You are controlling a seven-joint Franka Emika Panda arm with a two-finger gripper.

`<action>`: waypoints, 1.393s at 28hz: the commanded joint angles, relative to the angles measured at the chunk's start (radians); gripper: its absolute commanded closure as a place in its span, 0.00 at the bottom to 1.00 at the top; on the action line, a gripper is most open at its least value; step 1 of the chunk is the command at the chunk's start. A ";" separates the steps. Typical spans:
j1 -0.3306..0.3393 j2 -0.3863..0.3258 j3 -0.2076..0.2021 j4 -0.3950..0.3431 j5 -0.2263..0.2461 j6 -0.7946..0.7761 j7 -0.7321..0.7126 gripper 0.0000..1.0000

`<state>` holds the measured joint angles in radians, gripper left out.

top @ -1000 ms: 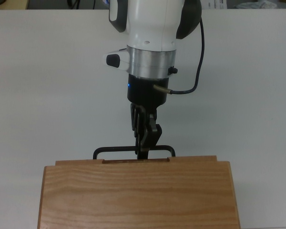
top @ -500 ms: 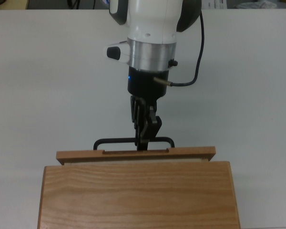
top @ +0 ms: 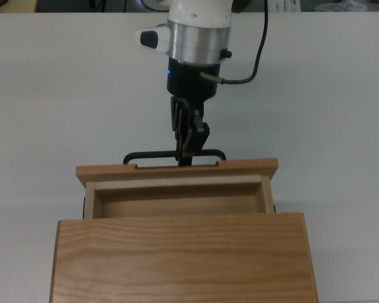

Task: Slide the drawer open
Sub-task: 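Pull the handle straight out, sliding the upper drawer out of the cabinet, then open the gripper to release the black handle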

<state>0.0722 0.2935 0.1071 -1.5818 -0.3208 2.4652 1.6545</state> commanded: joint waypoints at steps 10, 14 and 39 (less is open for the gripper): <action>-0.014 -0.244 -0.006 -0.290 0.032 -0.032 -0.021 1.00; -0.026 -0.283 -0.006 -0.345 0.043 -0.032 -0.033 1.00; -0.017 -0.441 -0.007 -0.518 0.049 -0.072 -0.068 1.00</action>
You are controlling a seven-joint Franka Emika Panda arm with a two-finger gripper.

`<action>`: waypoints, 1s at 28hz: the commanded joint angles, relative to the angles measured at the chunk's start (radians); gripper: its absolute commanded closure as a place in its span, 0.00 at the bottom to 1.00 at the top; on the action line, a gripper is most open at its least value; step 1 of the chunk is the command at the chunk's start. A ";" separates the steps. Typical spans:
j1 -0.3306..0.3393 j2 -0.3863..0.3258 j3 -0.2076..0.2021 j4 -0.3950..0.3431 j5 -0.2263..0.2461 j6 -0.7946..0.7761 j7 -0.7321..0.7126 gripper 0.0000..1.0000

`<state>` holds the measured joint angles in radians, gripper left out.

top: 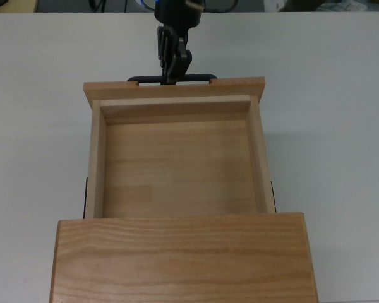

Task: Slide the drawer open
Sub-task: 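Open the gripper to release the black handle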

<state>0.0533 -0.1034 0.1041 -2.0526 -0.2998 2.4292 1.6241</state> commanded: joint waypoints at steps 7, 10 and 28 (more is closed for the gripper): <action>0.007 -0.048 -0.003 -0.047 0.028 -0.047 -0.039 1.00; 0.007 -0.045 -0.001 -0.046 0.028 -0.047 -0.052 0.55; 0.007 -0.036 0.005 0.026 0.067 -0.041 -0.124 0.00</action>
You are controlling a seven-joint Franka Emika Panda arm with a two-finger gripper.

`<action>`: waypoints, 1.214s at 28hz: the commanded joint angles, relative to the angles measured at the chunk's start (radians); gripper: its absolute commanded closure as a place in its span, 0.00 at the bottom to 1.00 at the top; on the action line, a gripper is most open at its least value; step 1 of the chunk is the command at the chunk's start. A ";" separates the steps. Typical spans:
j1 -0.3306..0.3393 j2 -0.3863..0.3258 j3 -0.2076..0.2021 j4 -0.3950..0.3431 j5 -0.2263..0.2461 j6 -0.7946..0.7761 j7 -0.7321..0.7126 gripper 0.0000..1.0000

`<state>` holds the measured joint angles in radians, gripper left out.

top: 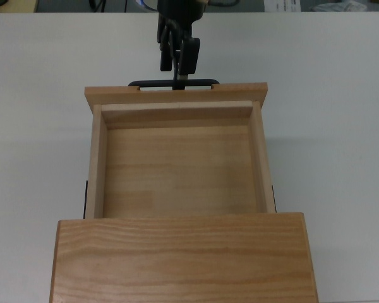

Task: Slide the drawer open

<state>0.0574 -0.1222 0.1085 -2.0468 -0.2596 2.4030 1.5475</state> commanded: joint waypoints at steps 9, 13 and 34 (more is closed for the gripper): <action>-0.004 -0.043 -0.009 0.033 0.108 -0.024 -0.311 0.00; -0.008 -0.040 -0.012 0.069 0.202 -0.103 -0.528 0.00; -0.037 -0.016 -0.021 0.295 0.306 -0.683 -1.532 0.00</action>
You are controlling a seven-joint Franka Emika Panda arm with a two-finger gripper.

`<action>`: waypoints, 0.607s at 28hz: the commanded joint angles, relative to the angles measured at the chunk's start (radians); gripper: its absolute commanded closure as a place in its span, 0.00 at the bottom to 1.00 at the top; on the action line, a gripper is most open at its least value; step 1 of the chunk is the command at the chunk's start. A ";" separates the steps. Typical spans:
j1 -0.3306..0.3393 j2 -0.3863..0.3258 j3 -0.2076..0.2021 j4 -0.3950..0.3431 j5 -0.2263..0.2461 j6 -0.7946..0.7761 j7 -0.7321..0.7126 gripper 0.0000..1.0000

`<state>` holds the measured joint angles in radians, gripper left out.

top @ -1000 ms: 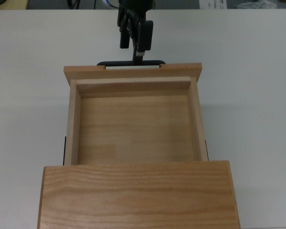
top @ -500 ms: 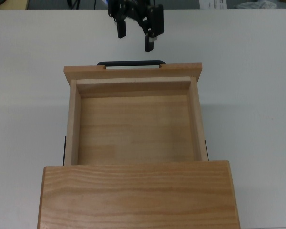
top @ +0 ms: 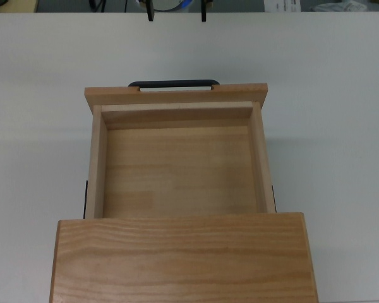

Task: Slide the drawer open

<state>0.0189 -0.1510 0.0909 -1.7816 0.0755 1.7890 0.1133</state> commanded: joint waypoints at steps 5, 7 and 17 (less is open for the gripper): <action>0.001 0.024 -0.005 0.059 -0.057 -0.146 -0.188 0.00; 0.001 0.028 -0.003 0.070 -0.069 -0.163 -0.202 0.00; 0.003 0.038 0.001 0.117 -0.100 -0.217 -0.225 0.00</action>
<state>0.0186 -0.1361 0.0909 -1.7109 -0.0106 1.6154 -0.0855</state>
